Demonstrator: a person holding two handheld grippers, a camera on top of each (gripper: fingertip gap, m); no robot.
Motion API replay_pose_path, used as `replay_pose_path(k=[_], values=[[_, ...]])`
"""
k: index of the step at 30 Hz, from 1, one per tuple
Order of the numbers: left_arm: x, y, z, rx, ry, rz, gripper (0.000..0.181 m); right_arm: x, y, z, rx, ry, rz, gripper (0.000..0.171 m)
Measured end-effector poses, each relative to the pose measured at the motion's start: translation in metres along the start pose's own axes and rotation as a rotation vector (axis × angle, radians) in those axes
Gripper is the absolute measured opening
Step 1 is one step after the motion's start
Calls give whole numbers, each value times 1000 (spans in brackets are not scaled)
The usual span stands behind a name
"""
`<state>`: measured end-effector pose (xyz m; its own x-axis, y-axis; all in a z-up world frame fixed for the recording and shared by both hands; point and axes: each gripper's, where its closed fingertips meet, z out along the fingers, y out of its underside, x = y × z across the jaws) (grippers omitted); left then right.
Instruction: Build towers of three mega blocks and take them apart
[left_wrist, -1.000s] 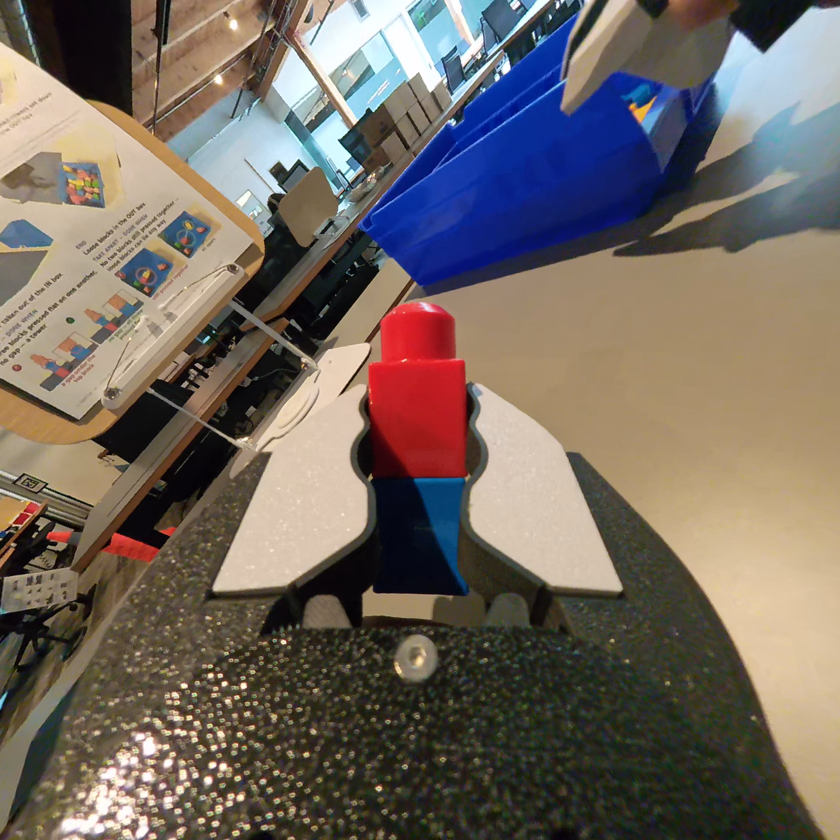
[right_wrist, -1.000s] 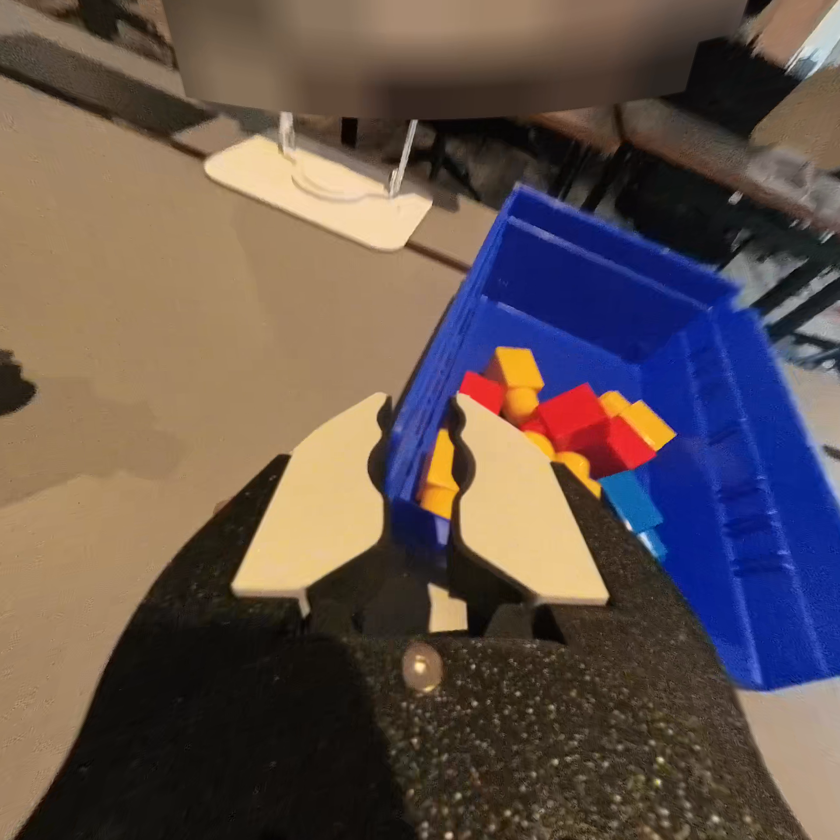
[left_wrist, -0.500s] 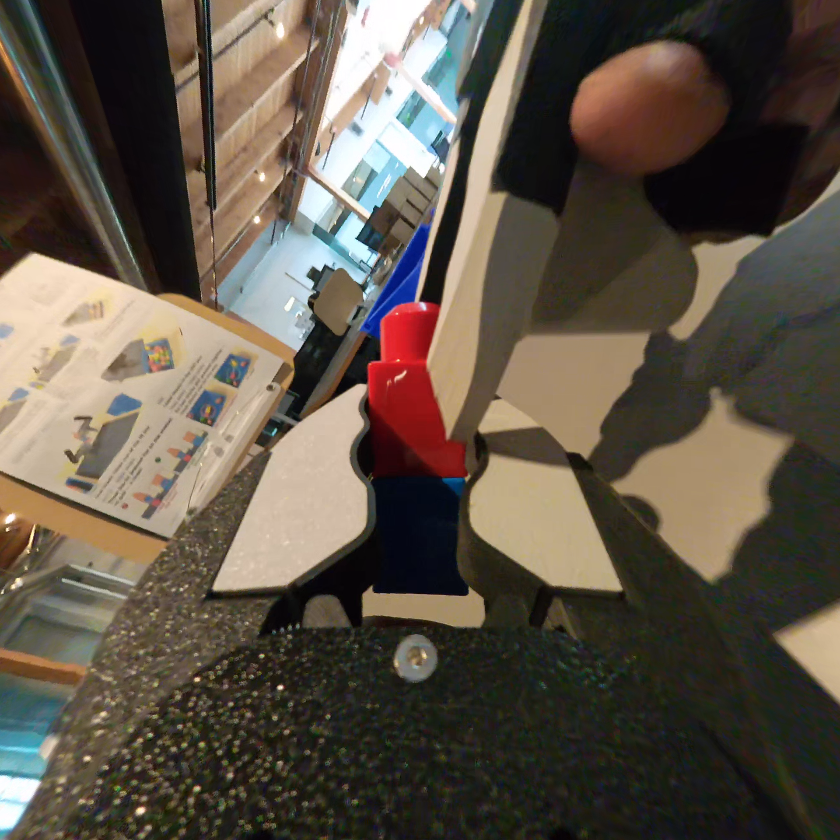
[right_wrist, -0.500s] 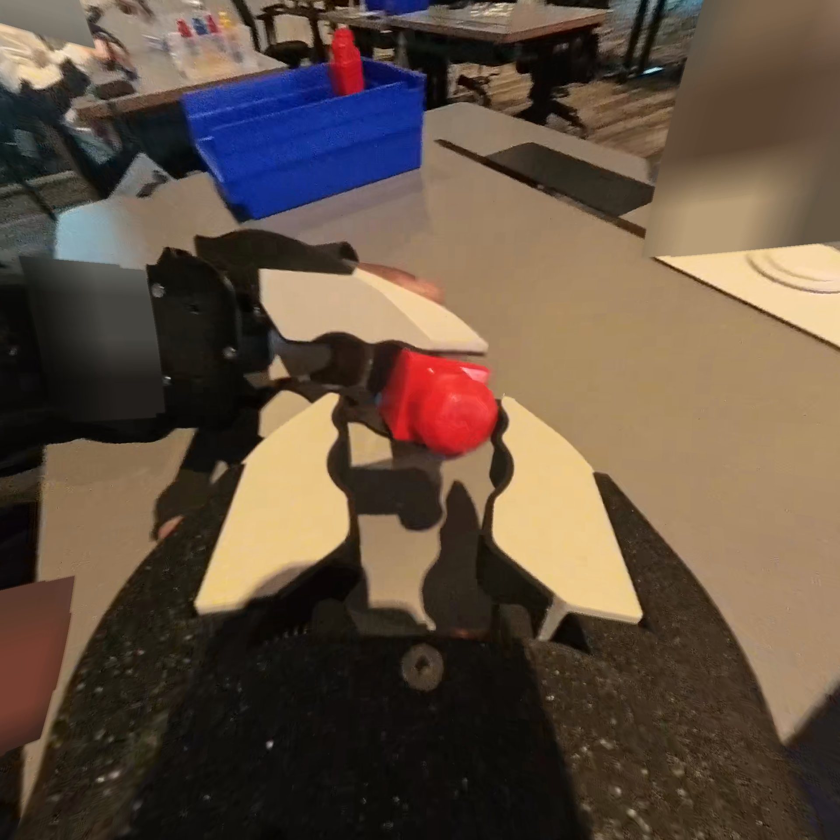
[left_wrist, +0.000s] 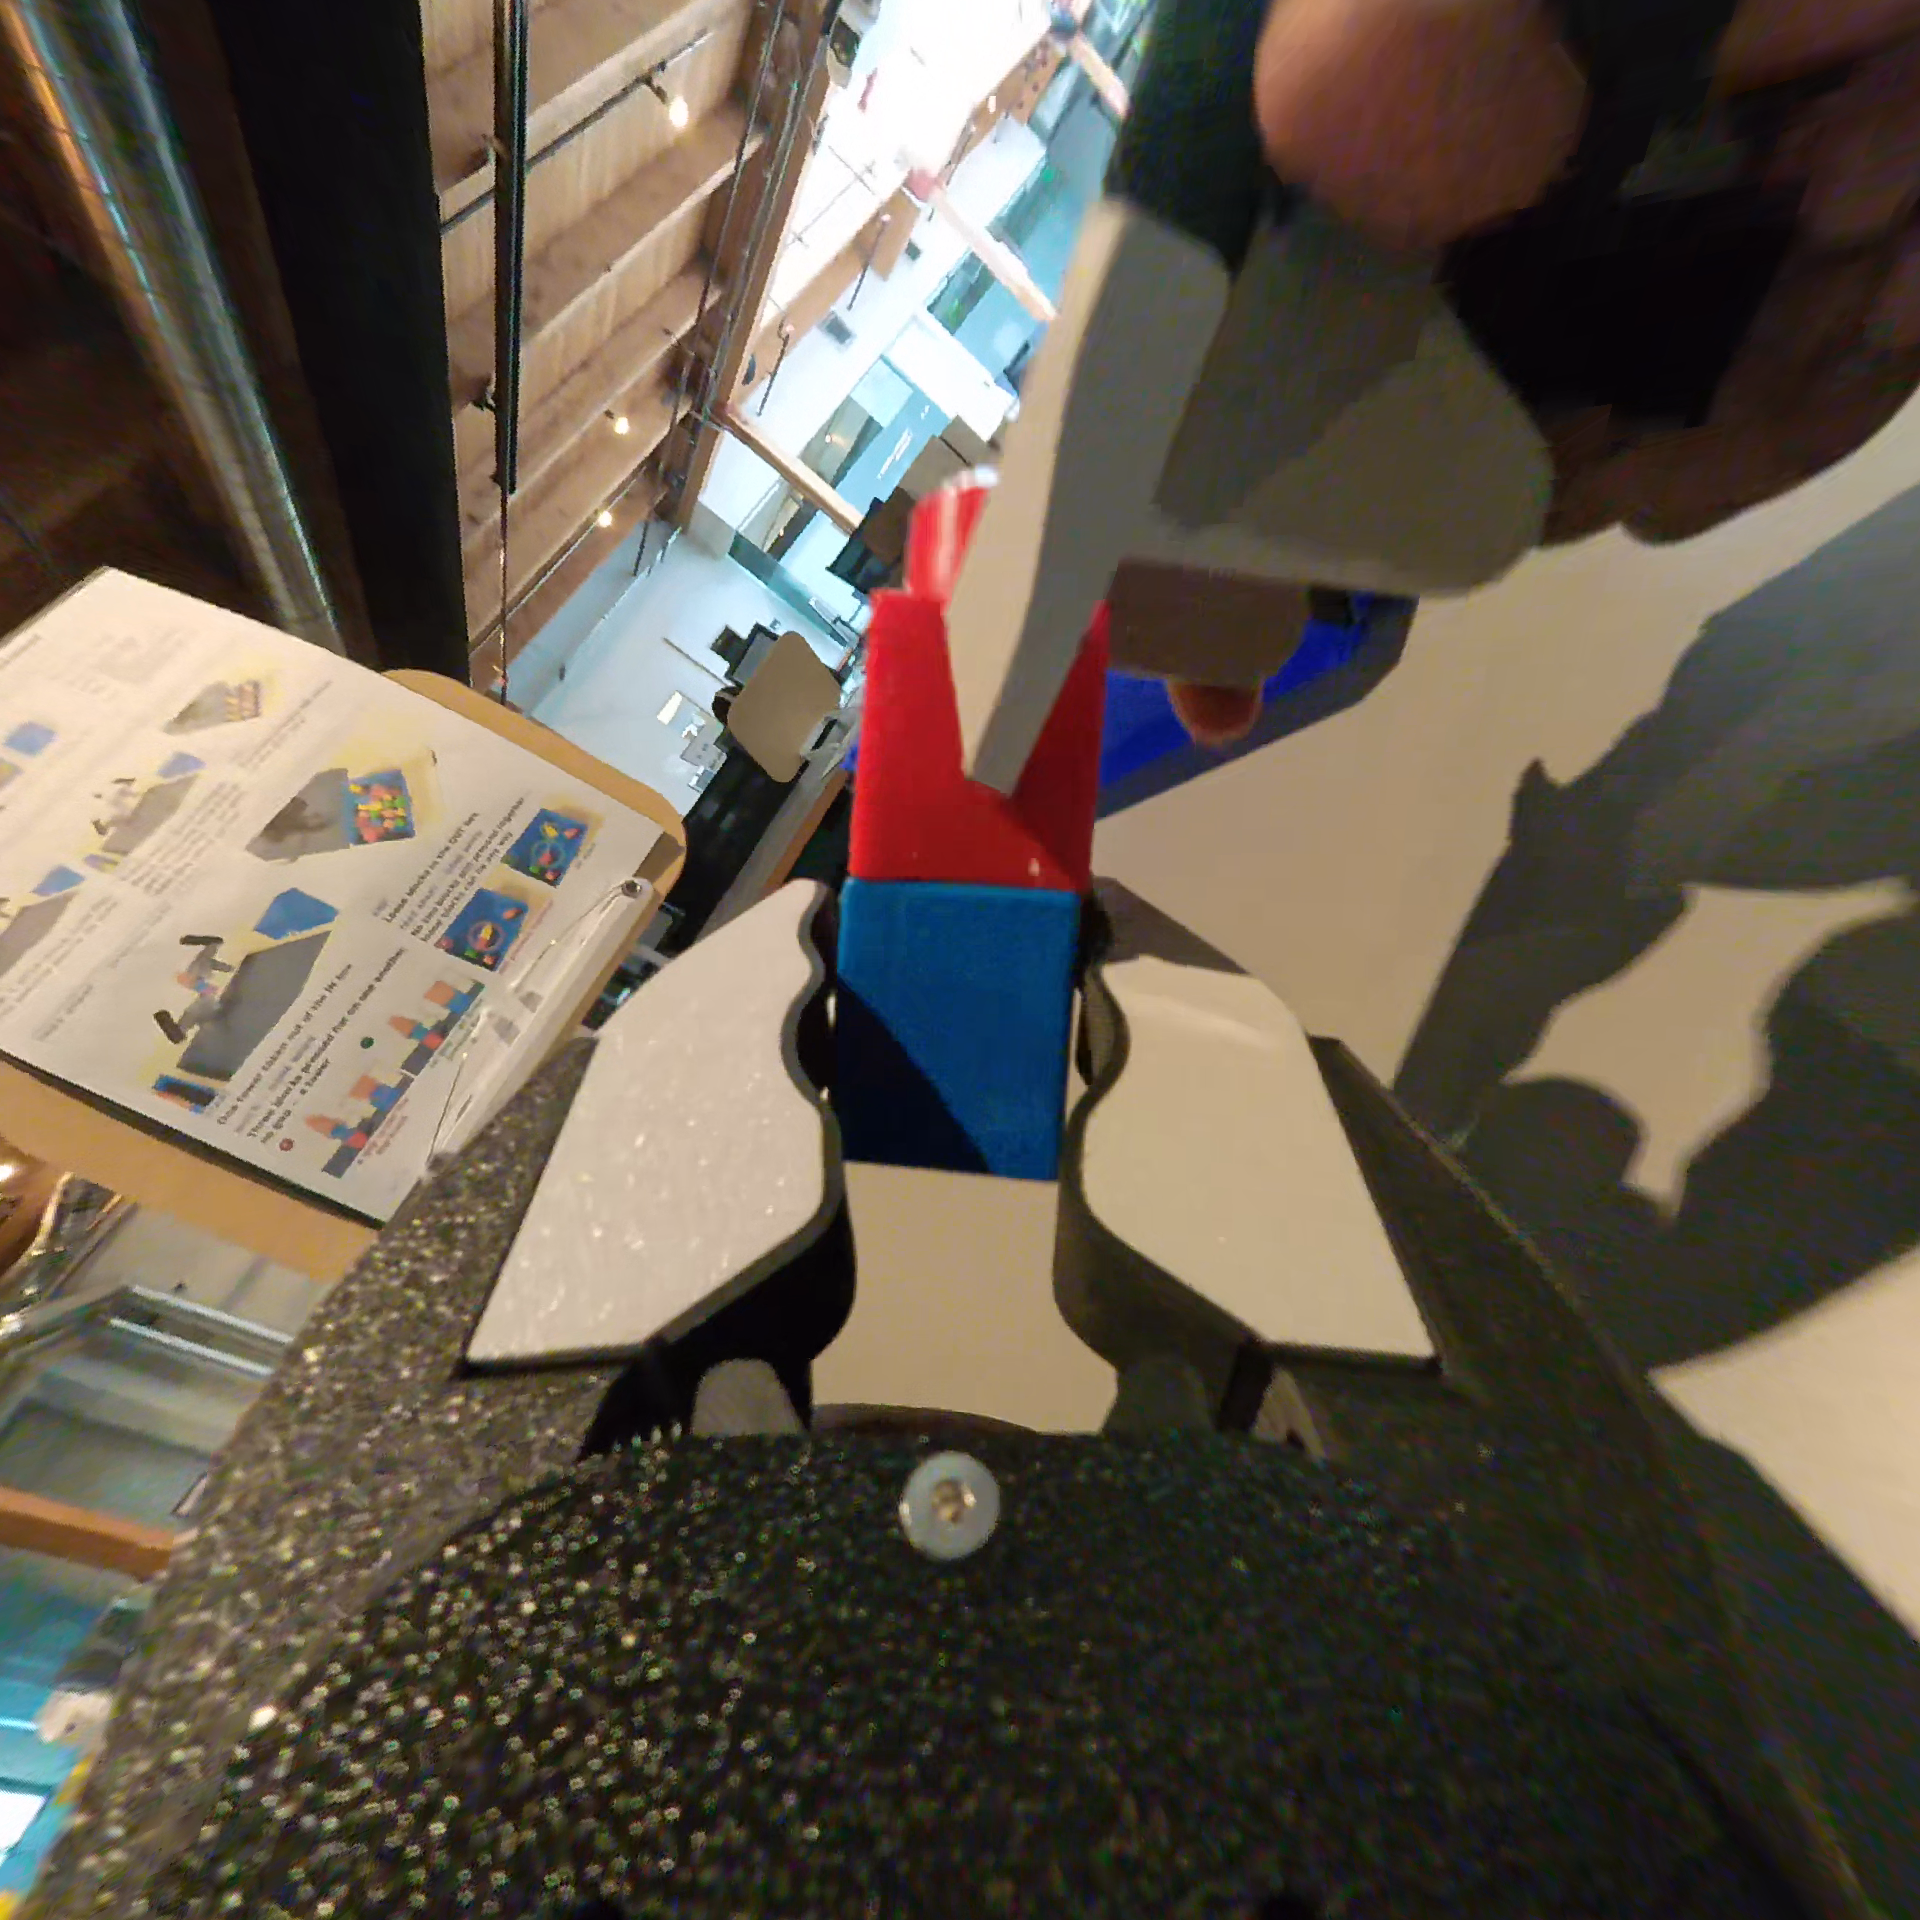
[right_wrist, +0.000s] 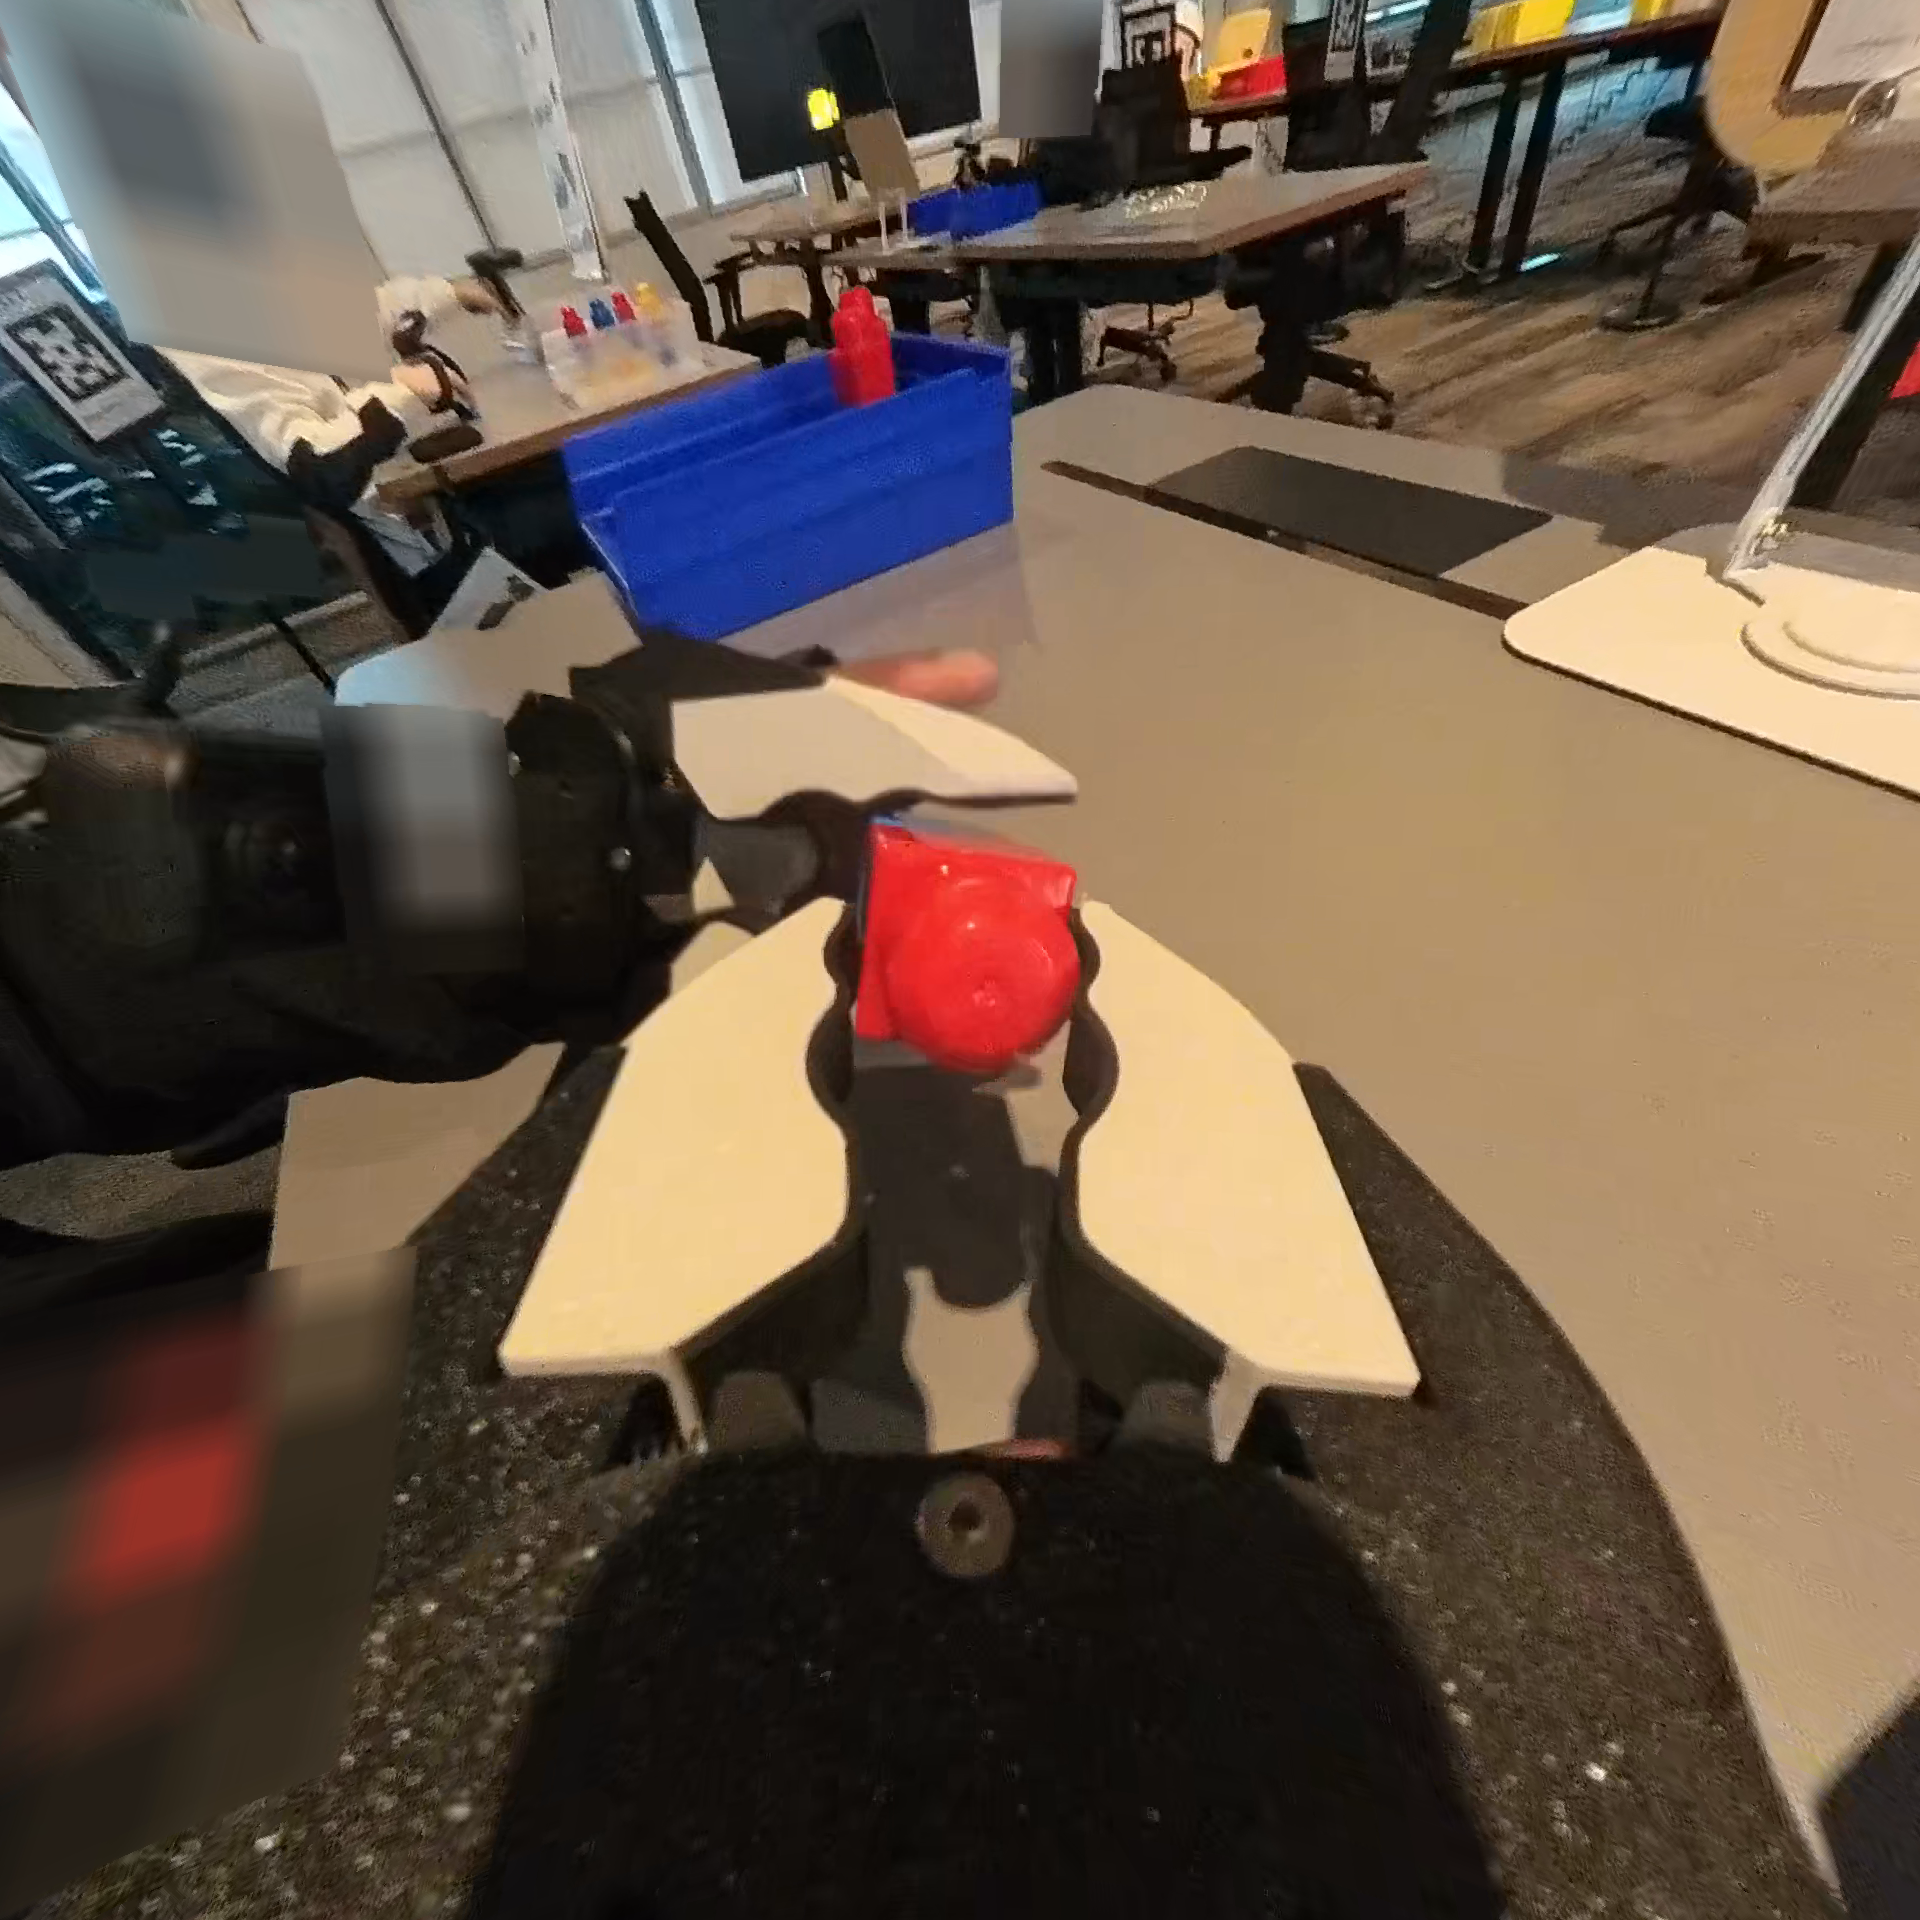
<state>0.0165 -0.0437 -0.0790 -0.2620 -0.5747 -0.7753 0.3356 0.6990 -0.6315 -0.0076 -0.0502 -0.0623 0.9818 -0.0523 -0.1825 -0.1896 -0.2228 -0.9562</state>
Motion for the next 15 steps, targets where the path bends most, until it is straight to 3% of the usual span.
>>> replay_pose_path(k=[1,7,15], values=[[1,1,0,-6,0,20,42,-1,-1,0,5,-4,-2,37],[-3,8,2,-97,-27,21,41,1,-5,1,13,63,-108,37],[0,21,7,-197,19,-214,41,1,-16,4,25,283,-458,37]])
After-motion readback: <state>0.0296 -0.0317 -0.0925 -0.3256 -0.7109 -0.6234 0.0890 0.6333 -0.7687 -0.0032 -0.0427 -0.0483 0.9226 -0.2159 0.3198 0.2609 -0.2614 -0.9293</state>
